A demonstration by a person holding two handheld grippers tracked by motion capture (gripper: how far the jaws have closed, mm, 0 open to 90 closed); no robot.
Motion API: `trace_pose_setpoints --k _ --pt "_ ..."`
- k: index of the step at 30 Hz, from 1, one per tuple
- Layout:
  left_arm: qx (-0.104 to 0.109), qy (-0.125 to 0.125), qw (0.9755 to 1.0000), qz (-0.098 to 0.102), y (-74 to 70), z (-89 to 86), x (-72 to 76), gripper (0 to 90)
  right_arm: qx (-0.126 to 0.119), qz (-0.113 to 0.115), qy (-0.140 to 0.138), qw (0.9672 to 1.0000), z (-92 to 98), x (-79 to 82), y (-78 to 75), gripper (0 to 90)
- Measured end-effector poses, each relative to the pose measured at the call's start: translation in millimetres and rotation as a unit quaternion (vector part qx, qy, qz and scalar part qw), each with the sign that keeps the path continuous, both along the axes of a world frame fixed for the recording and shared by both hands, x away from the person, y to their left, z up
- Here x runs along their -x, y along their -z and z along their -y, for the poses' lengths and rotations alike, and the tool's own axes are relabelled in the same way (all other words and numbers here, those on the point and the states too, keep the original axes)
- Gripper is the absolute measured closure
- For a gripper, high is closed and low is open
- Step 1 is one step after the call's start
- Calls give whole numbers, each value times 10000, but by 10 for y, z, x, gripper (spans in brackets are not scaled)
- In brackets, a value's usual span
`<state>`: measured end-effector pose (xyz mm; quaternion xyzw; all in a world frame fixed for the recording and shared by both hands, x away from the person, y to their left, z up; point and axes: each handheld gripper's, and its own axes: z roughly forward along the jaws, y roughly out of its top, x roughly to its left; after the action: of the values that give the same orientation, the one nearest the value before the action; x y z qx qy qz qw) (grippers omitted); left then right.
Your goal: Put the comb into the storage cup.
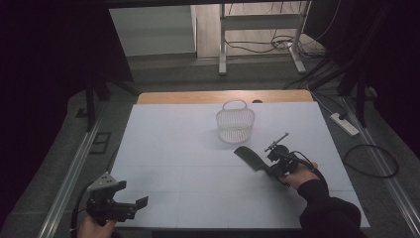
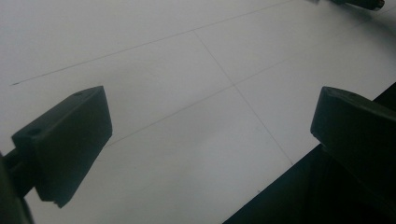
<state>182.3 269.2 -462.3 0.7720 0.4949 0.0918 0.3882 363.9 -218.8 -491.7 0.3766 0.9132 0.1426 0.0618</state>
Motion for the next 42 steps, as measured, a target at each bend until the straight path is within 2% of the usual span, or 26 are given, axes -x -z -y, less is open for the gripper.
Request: trace_pose_setpoints --k 9,15,20,24,28,42 --pt "24 31 10000 5 -5 2 -4 0 -135 129 -97 9998 29 70 -47 719" --pt "127 72 9999 48 -13 12 -16 0 -234 237 -148 9993 39 113 -77 719" --pt "120 146 9998 82 -28 53 -49 0 -406 379 -280 9981 48 190 -143 720" --pt "66 252 9996 107 -29 87 -82 0 -493 455 -334 9972 57 234 -168 719" --pt "136 358 9992 78 -31 106 -129 0 -575 522 -379 9963 68 270 -198 719" --pt "304 537 9979 188 -88 193 -299 0 -849 753 -466 9924 102 376 -284 720"
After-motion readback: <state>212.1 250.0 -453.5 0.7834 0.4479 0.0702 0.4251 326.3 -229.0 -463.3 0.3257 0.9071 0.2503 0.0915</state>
